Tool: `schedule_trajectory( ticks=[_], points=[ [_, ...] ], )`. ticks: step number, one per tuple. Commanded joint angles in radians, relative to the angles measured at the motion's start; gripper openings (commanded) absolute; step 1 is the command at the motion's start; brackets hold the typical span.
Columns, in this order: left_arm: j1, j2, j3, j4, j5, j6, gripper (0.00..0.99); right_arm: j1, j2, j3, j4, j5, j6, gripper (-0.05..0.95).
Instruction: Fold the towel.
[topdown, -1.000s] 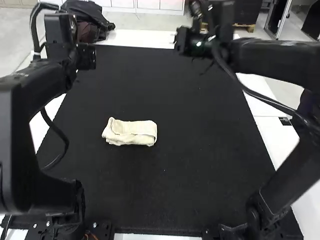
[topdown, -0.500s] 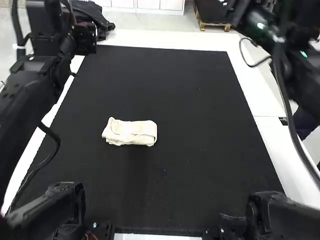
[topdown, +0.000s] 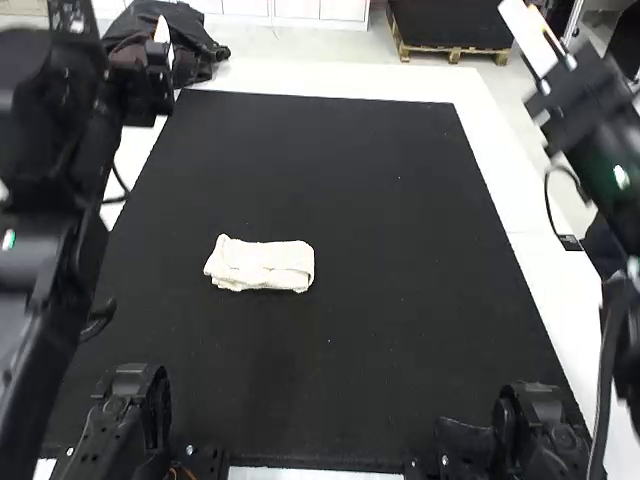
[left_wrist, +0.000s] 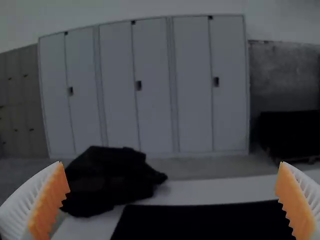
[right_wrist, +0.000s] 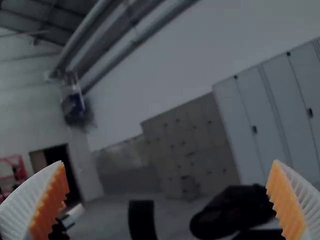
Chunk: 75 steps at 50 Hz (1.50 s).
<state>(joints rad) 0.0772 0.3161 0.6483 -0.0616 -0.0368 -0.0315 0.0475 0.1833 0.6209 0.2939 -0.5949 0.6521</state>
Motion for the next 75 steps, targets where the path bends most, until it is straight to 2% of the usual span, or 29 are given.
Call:
schedule_trajectory(
  ticks=[1,9,12,14,17,21,22,26,28,31,34,36,38,39,40,43,45,48,50,54,58,62,64,68,75],
  points=[
    [-0.008,-0.109,-0.039,-0.012,0.012,-0.016,0.964,-0.018,-0.116,-0.012,-0.009,-0.011,0.047,0.91],
    [-0.007,-0.252,-0.076,-0.047,0.012,-0.022,0.964,-0.029,-0.177,0.008,-0.088,-0.008,0.027,0.91],
    [-0.004,-0.293,-0.081,-0.035,0.002,-0.048,0.964,-0.029,-0.177,0.022,-0.098,0.02,0.015,0.91],
    [-0.005,-0.316,-0.088,-0.02,0.0,-0.053,0.962,-0.029,-0.177,0.025,-0.098,0.063,-0.022,0.91],
    [-0.005,-0.321,-0.102,0.023,-0.057,-0.053,0.962,-0.029,-0.177,0.022,-0.098,0.129,-0.058,0.91],
    [-0.004,-0.321,-0.127,0.077,-0.098,-0.044,0.964,-0.028,-0.179,0.002,-0.088,0.31,-0.22,0.91],
    [-0.002,-0.321,-0.133,0.094,-0.103,-0.042,0.964,-0.028,-0.177,-0.007,-0.087,0.36,-0.261,0.91],
    [-0.004,-0.321,-0.191,0.2,-0.103,-0.027,0.964,-0.028,-0.179,-0.075,-0.053,0.468,-0.447,0.91],
    [-0.007,-0.321,-0.24,0.266,-0.097,-0.005,0.964,-0.028,-0.179,-0.125,-0.022,0.523,-0.473,0.91],
    [-0.007,-0.321,-0.326,0.398,-0.055,0.03,0.964,-0.028,-0.179,-0.188,-0.015,0.578,-0.523,0.91],
    [-0.007,-0.321,-0.395,0.513,-0.038,0.038,0.964,-0.028,-0.179,-0.237,-0.013,0.595,-0.523,0.91],
    [-0.005,-0.321,-0.444,0.572,-0.037,0.087,0.964,-0.028,-0.179,-0.27,-0.007,0.619,-0.523,0.91],
    [-0.004,-0.321,-0.484,0.595,-0.037,0.142,0.964,-0.029,-0.179,-0.302,-0.001,0.659,-0.525,0.91],
    [-0.004,-0.321,-0.509,0.614,-0.037,0.183,0.964,-0.029,-0.179,-0.322,0.027,0.678,-0.528,0.91],
    [-0.004,-0.321,-0.527,0.638,-0.037,0.205,0.964,-0.029,-0.179,-0.342,0.047,0.685,-0.534,0.91],
    [-0.002,-0.321,-0.575,0.677,-0.037,0.211,0.964,-0.029,-0.179,-0.405,0.117,0.684,-0.597,0.91],
    [-0.002,-0.321,-0.608,0.7,-0.044,0.211,0.964,-0.029,-0.179,-0.448,0.171,0.655,-0.632,0.91],
    [-0.002,-0.321,-0.647,0.741,-0.081,0.222,0.964,-0.029,-0.179,-0.503,0.198,0.638,-0.687,0.91],
    [-0.002,-0.321,-0.653,0.692,-0.1,0.243,0.964,-0.029,-0.179,-0.533,0.211,0.639,-0.698,0.91],
    [-0.002,-0.321,-0.645,0.595,-0.106,0.223,0.964,-0.029,-0.179,-0.579,0.28,0.655,-0.717,0.91],
    [-0.004,-0.321,-0.647,0.536,-0.106,0.185,0.964,-0.029,-0.18,-0.619,0.317,0.632,-0.815,0.91],
    [-0.005,-0.319,-0.647,0.456,-0.106,0.148,0.964,-0.029,-0.18,-0.619,0.165,0.63,-0.821,0.91],
    [-0.005,-0.321,-0.647,0.424,-0.106,0.145,0.964,-0.029,-0.18,-0.621,0.117,0.621,-0.812,0.91],
    [-0.002,-0.321,-0.647,0.358,-0.107,0.127,0.964,-0.029,-0.18,-0.619,0.048,0.577,-0.767,0.91],
    [-0.002,-0.321,-0.647,0.16,-0.109,0.096,0.964,-0.029,-0.179,-0.619,-0.082,0.593,-0.721,0.91]
  ],
)
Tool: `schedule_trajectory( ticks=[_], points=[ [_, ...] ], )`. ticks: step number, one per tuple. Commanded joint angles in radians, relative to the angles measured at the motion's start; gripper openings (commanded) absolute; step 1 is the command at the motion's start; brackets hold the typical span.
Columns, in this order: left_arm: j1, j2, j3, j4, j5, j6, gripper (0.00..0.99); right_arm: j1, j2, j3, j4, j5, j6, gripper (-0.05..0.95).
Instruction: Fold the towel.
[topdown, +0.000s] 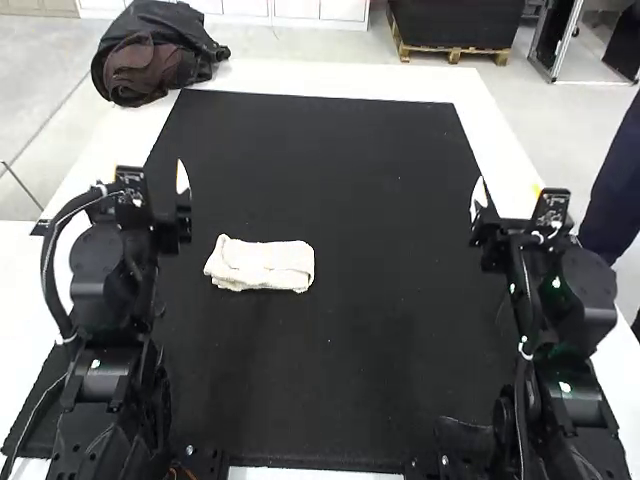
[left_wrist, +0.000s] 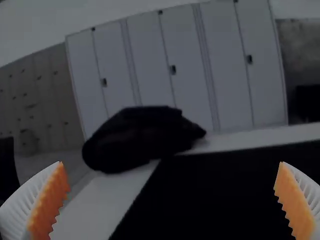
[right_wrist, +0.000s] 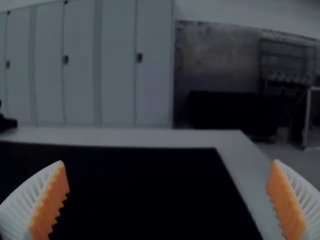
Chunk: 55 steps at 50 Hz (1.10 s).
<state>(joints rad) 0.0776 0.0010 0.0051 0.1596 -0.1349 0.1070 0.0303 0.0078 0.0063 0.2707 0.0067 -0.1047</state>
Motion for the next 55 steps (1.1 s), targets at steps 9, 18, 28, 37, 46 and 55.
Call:
schedule_trajectory(
  ticks=[9,18,28,37,46,55],
  points=[
    [-0.004,-0.006,-0.004,-0.124,-0.009,-0.063,0.964,-0.012,-0.005,-0.005,-0.137,-0.016,0.02,0.91],
    [-0.01,-0.006,-0.004,-0.126,-0.006,-0.063,0.966,-0.012,-0.005,-0.005,-0.266,-0.031,-0.098,0.91],
    [-0.009,-0.004,-0.004,-0.127,-0.006,-0.063,0.966,-0.015,-0.005,-0.005,-0.192,0.151,0.105,0.91],
    [-0.01,-0.004,-0.004,-0.126,-0.006,-0.063,0.966,-0.015,-0.005,-0.005,-0.237,0.187,0.16,0.91],
    [-0.01,-0.006,-0.004,-0.127,-0.006,-0.063,0.966,-0.015,-0.005,-0.005,-0.242,0.182,0.158,0.91],
    [-0.01,-0.006,-0.004,-0.127,-0.006,-0.063,0.966,-0.015,-0.005,-0.005,-0.242,0.182,0.158,0.91]
  ],
)
